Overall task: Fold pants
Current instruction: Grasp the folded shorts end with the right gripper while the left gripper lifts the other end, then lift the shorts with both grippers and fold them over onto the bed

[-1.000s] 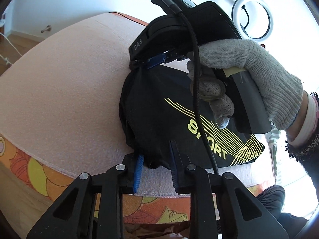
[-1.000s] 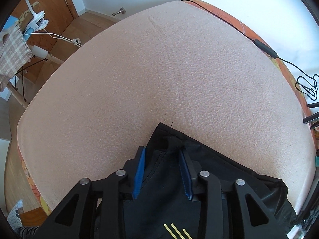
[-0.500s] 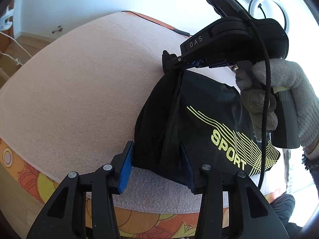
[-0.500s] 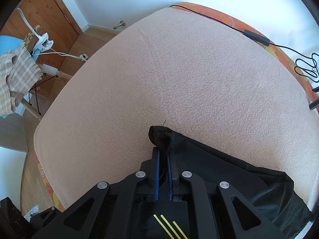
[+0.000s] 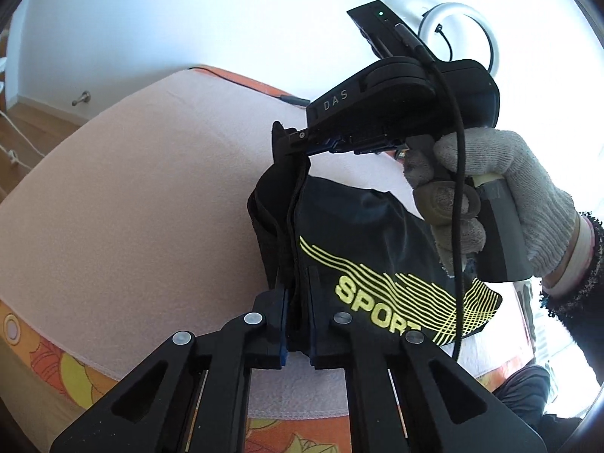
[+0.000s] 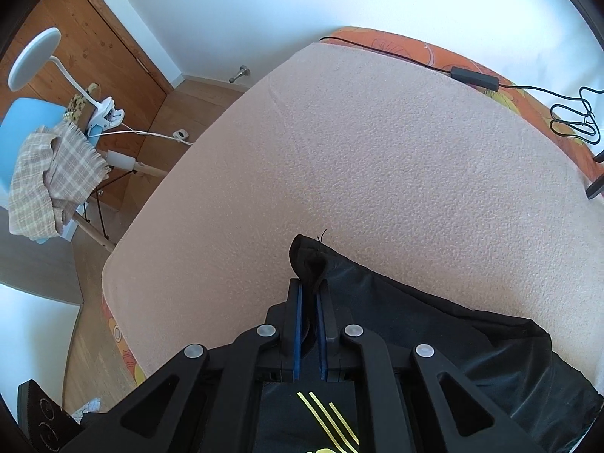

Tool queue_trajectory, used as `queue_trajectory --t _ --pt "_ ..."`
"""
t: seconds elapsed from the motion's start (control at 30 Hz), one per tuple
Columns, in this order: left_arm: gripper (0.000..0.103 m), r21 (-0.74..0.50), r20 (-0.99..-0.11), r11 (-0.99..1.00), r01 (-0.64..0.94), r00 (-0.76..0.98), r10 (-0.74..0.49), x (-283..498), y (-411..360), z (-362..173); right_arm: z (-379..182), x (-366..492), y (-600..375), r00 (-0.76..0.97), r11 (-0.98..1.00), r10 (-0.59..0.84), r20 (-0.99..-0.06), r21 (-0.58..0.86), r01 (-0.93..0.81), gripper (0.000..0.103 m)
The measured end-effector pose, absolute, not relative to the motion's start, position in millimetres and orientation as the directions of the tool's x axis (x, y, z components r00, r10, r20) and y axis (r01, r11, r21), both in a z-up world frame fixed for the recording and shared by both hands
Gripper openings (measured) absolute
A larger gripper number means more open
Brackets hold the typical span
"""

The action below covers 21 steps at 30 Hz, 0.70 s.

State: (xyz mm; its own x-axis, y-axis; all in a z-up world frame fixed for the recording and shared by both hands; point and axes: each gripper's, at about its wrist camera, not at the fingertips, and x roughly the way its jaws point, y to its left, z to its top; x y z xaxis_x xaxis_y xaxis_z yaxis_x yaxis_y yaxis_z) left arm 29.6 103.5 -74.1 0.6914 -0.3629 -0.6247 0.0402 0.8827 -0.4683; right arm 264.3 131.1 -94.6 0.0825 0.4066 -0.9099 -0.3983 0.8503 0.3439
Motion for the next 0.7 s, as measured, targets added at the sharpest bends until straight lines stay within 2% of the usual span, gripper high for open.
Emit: queue_trajectory --t 0.3,0.7 --pt "0.006 -0.467 -0.54 0.86 0.205 0.704 -0.461 32 56 -41 -58 268 69 0.138 0.85 0.46 -0.877 0.391 -0.353 0.004" --pt "0.006 -0.491 -0.511 0.803 0.338 0.634 -0.58 51 -14 -35 -48 256 -28 0.206 0.886 0.429 -0.879 0.365 -0.288 0.004"
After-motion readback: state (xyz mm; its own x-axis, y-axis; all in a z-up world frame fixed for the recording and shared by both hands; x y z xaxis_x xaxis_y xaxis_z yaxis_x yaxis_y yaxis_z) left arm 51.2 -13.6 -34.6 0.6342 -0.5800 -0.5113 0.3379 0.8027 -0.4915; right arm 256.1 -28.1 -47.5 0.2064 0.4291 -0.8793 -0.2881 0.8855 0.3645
